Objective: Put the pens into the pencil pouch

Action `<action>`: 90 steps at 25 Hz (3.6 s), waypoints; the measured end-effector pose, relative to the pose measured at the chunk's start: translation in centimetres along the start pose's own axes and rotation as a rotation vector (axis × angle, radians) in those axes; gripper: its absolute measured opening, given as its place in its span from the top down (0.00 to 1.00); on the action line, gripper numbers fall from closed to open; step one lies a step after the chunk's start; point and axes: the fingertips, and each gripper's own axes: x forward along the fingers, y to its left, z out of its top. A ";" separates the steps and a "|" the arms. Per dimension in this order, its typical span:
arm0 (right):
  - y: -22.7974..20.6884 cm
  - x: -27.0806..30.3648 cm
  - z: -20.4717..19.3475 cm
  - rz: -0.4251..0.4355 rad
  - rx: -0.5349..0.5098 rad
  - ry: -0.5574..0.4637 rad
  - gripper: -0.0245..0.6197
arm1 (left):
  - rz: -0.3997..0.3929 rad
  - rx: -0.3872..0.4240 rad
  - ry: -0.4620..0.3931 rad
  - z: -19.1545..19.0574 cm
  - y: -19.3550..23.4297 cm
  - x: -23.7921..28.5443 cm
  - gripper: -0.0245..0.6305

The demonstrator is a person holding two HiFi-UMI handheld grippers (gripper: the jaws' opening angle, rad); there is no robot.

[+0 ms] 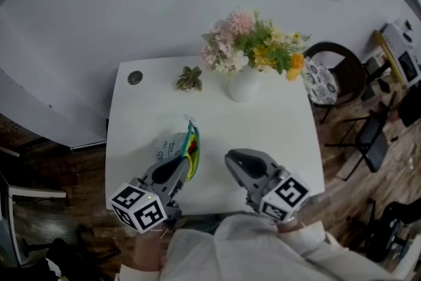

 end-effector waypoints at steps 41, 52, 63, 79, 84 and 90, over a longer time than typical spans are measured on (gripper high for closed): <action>-2.6 -5.1 -10.0 -0.262 0.180 0.220 0.91 | -0.096 0.064 0.414 -12.4 -2.6 8.3 0.92; -2.7 -6.0 -11.1 -0.311 0.202 0.233 0.91 | -0.102 0.098 0.456 -13.8 -2.6 9.4 0.92; -3.1 -6.6 -11.3 -0.318 0.227 0.226 0.91 | -0.077 0.129 0.487 -14.5 -2.9 9.9 0.85; -3.7 -6.0 -9.8 -0.312 0.200 0.208 0.91 | -0.087 0.165 0.425 -11.8 -4.1 9.4 0.79; -3.8 -5.4 -8.6 -0.307 0.179 0.188 0.91 | -0.078 0.166 0.378 -9.9 -3.7 9.1 0.79; -3.6 -4.4 -6.4 -0.283 0.142 0.164 0.91 | -0.100 0.166 0.323 -7.1 -4.1 8.5 0.79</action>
